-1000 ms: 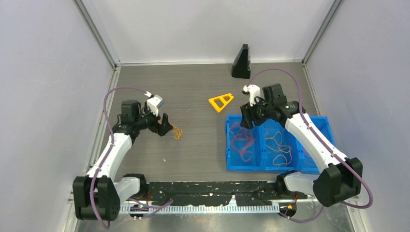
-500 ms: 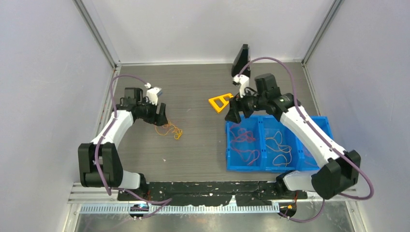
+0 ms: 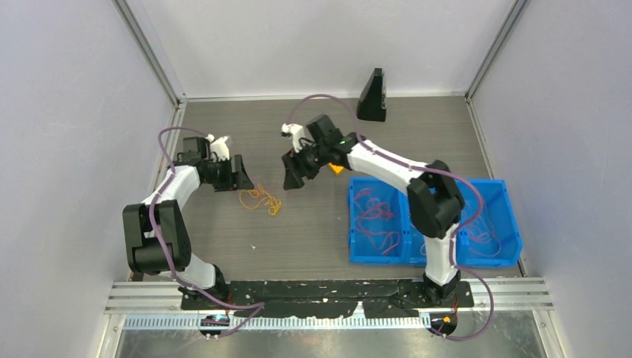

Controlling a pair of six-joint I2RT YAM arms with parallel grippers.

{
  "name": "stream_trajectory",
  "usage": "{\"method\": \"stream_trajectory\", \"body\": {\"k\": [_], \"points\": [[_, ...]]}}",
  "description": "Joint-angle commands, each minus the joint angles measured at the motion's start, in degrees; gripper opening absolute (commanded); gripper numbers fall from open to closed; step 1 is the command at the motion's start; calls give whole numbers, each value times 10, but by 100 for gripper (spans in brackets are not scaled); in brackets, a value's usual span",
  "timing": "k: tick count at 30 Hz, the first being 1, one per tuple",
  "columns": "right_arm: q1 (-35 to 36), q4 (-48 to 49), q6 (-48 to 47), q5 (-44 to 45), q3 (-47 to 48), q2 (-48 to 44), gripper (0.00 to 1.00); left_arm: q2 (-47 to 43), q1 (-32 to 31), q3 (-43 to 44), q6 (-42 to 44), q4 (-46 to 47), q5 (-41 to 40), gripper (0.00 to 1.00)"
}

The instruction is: Untangle the cables

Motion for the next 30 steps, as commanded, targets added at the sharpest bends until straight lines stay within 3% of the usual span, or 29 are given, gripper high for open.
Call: {"method": "stream_trajectory", "body": {"k": [1,10,16,21,23,26,30], "points": [[38,60,61,19,74,63,71,29,1,32,-54,57,46,64],[70,92,59,71,109,170,71,87,1,75,-55,58,84,41],[76,105,50,99,97,186,64,103,0,69,-58,67,110,26],[76,104,36,119,83,186,47,113,-2,54,-69,76,117,28],[76,100,33,122,75,182,37,112,-1,55,-70,74,118,21],[76,99,24,123,46,162,25,82,3,56,-71,84,118,1],[71,95,11,127,4,135,10,9,29,87,-53,66,116,0]]}}
